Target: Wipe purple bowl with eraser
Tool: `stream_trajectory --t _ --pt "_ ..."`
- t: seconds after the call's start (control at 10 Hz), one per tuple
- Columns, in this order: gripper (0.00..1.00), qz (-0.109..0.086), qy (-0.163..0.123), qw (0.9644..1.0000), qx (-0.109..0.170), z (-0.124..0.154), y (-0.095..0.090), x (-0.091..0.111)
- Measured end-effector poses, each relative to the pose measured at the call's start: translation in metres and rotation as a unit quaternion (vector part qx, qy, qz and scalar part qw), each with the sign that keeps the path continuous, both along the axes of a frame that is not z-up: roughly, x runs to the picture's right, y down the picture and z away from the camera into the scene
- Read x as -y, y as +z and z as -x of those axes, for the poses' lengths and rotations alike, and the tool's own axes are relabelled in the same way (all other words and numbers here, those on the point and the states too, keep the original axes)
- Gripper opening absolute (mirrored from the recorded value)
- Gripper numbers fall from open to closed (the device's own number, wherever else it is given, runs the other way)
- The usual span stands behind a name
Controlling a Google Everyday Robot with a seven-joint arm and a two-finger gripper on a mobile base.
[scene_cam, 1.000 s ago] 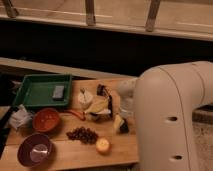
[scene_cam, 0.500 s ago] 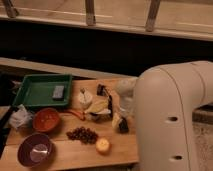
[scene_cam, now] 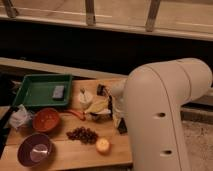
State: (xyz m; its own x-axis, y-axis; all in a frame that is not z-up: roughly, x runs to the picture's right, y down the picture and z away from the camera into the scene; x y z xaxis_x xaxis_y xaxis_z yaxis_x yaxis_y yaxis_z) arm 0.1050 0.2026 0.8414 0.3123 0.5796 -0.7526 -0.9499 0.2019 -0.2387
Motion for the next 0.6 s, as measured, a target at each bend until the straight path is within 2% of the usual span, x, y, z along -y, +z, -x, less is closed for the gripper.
stream_trajectory --t 0.2,0.3,0.6 --pt "0.04 -0.012 0.001 0.9999 -0.003 -0.002 -0.005 0.006" --pt "0.0 -0.024 0.005 0.9997 -0.007 -0.009 -0.011 0.015" --pt "0.0 -0.06 0.008 0.998 -0.014 -0.03 -0.032 0.048"
